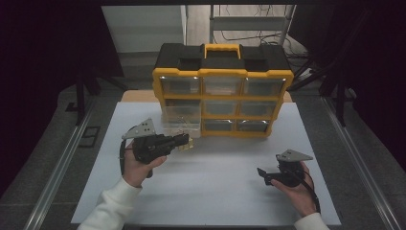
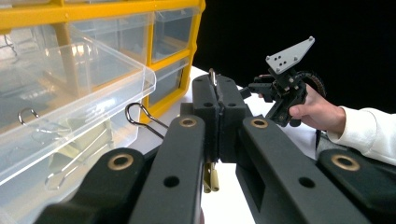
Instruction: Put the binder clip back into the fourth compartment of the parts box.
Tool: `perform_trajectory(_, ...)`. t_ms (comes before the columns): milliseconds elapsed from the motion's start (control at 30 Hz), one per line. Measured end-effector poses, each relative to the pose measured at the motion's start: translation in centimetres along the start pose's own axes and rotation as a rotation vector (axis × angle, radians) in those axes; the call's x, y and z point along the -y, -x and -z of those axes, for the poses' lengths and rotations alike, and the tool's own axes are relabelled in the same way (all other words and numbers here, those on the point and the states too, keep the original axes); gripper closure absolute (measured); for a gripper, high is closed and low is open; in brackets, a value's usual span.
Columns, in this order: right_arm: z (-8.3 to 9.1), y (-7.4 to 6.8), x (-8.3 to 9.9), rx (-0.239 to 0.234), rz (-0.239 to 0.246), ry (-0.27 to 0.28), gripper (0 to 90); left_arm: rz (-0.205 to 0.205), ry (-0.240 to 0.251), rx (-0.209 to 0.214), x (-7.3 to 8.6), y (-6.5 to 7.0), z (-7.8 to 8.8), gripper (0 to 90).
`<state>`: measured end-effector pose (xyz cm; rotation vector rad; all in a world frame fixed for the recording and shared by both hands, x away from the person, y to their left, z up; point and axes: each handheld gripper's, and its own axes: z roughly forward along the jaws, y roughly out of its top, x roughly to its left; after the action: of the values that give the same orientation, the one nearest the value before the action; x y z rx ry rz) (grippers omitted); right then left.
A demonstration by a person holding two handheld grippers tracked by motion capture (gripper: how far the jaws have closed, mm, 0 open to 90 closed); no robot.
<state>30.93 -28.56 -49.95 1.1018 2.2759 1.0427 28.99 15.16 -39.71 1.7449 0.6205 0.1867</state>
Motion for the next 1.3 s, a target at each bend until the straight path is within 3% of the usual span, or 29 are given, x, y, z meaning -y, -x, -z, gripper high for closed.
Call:
perform_trajectory(700,0.0,0.0,0.0,-0.002,0.000,-0.002,9.9,-0.009,0.048,-0.012,-2.0,-0.6,0.4,88.9)
perform_trajectory(1000,0.0,0.0,0.0,-0.004,0.001,-0.002,9.9,-0.030,0.041,-0.025,-3.5,-0.9,0.1,88.9)
perform_trajectory(1300,-0.1,0.0,0.0,-0.002,0.001,-0.004,10.0,-0.010,0.059,-0.056,-4.3,-2.0,0.3,88.9)
